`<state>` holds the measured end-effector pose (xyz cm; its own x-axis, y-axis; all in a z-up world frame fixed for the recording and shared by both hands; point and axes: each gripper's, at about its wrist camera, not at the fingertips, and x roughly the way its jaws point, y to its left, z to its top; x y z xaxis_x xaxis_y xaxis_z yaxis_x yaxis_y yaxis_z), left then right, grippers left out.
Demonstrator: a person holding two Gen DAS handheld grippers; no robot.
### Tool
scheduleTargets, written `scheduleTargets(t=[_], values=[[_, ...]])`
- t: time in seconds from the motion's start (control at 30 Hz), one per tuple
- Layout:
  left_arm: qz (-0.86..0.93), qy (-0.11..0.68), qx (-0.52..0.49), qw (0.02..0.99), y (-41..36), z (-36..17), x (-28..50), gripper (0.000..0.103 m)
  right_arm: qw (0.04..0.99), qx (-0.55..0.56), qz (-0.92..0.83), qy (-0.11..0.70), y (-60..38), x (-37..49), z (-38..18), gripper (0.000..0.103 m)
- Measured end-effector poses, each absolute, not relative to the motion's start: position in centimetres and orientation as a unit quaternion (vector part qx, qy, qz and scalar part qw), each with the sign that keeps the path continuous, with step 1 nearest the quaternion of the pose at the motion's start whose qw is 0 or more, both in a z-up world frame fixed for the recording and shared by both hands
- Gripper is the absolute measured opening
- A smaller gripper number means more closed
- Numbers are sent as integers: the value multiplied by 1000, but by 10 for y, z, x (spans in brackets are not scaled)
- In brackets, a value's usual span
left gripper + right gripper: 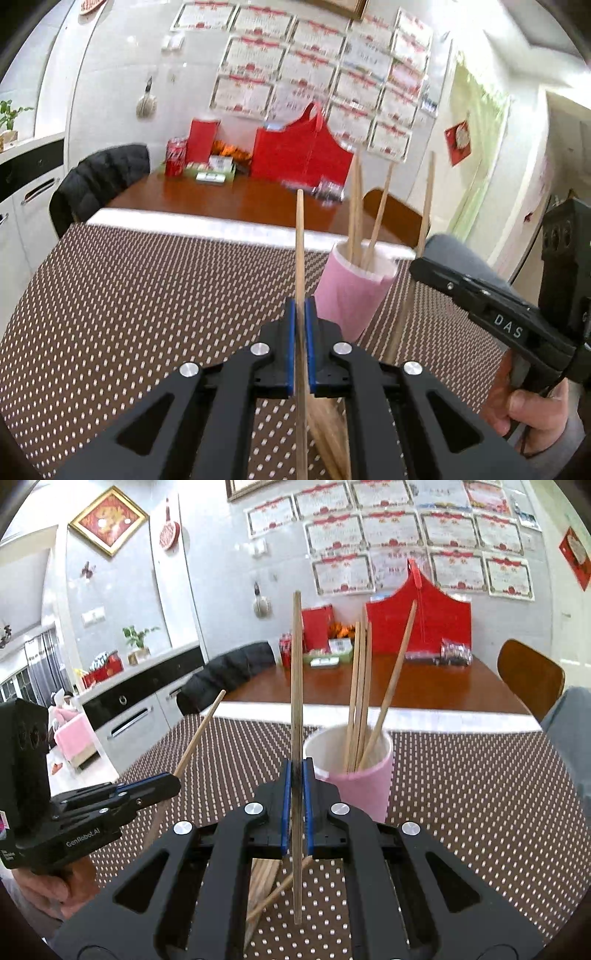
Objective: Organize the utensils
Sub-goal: 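Lift both held chopsticks upright over the pink cup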
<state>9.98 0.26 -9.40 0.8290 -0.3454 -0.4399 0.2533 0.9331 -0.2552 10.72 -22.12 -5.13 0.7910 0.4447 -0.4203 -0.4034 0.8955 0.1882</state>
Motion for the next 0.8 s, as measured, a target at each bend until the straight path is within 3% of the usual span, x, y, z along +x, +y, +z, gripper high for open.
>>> scheduleTargets(t=[0.8], values=[[-201, -11, -148, 968, -47, 14, 179, 5, 962, 89, 236, 110, -266, 146, 68, 6]])
